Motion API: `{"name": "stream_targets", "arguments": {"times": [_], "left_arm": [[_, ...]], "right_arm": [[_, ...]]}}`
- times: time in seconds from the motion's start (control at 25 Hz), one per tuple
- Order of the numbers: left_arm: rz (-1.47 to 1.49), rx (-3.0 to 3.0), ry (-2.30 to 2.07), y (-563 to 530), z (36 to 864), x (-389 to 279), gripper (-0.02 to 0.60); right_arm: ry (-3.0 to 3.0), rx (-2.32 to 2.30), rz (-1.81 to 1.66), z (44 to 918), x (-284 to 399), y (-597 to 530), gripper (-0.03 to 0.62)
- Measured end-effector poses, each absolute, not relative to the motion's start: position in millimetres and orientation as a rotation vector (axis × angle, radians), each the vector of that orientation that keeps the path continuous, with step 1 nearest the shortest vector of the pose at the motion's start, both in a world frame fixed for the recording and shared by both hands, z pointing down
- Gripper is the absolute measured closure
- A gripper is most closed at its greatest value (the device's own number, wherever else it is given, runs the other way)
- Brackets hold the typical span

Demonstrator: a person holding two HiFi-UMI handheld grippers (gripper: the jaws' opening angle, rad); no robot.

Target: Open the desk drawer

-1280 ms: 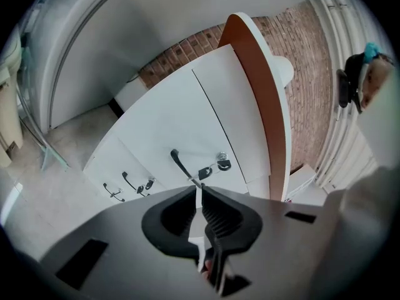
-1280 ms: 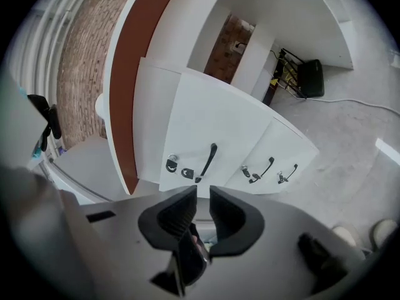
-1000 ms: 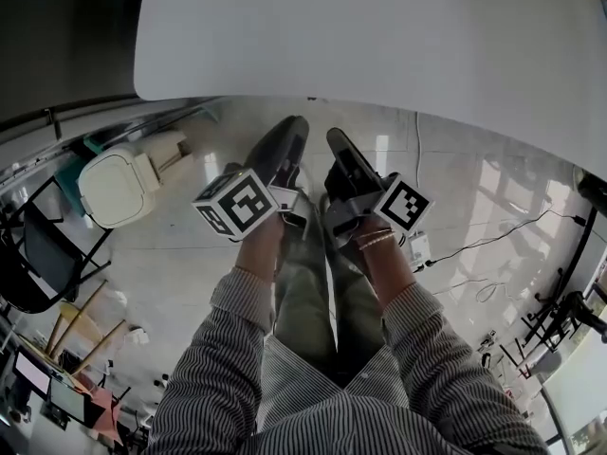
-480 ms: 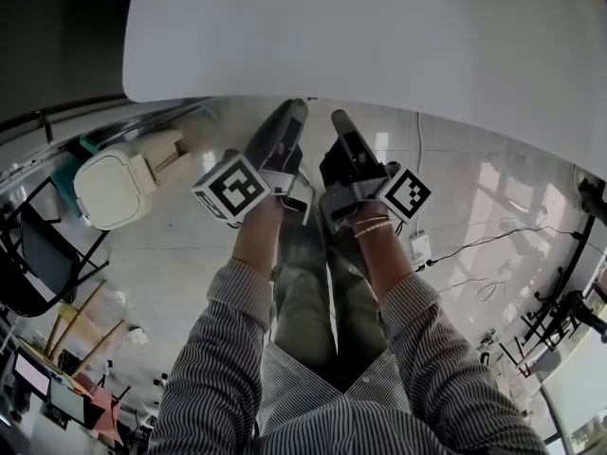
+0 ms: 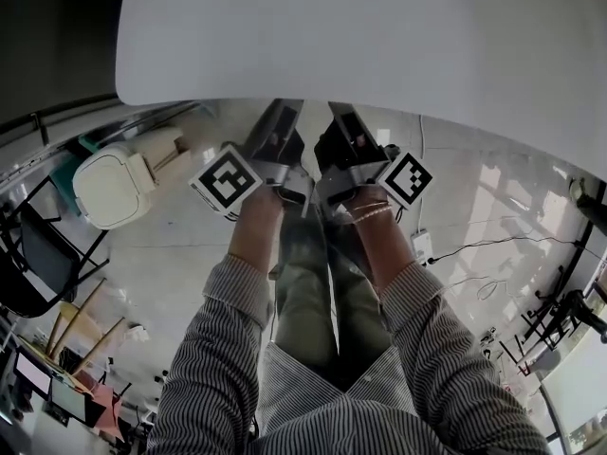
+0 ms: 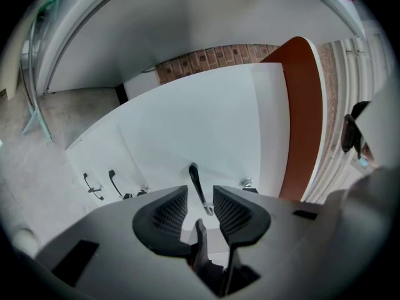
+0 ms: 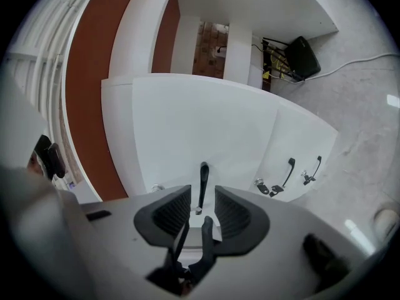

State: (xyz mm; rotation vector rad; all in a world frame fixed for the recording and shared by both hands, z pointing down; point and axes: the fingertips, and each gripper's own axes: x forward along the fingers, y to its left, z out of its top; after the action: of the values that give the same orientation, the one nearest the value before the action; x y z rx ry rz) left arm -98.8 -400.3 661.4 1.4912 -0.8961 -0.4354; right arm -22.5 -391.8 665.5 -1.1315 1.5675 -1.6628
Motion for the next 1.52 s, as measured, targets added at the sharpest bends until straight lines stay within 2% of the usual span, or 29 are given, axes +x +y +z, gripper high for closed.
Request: {"name": "stream_targets", "arguments": {"times": [0.44, 0.64, 0.72, 0.96, 1.52], "left_arm": [[-0.468, 1.483, -0.865, -414.6, 668.5, -95.2, 0.449], [-0.462, 1.488, -0.851, -414.9, 666.1, -93.6, 0.489], [-0.469, 1.496, -0.837, -416.3, 663.8, -91.5, 0.516], [-0.516, 1.467, -0.815, -415.1, 663.2, -91.5, 0.534], [-0.575, 1.438, -0.782, -412.8, 663.7, -93.0, 0.543]], "right_arm": [[1.535, -1.109, -1.6, 666.4, -15.7, -408.3, 0.491], [1.514, -1.08, -1.595, 664.0, -15.7, -411.3, 0.551], [1.517, -1.076, -1.587, 664.0, -15.4, -411.7, 0.553], [1.53, -1.075, -1.582, 665.2, -16.4, -410.5, 0.556], [1.522, -1.066, -1.615, 667.5, -18.7, -408.2, 0.557]]}}
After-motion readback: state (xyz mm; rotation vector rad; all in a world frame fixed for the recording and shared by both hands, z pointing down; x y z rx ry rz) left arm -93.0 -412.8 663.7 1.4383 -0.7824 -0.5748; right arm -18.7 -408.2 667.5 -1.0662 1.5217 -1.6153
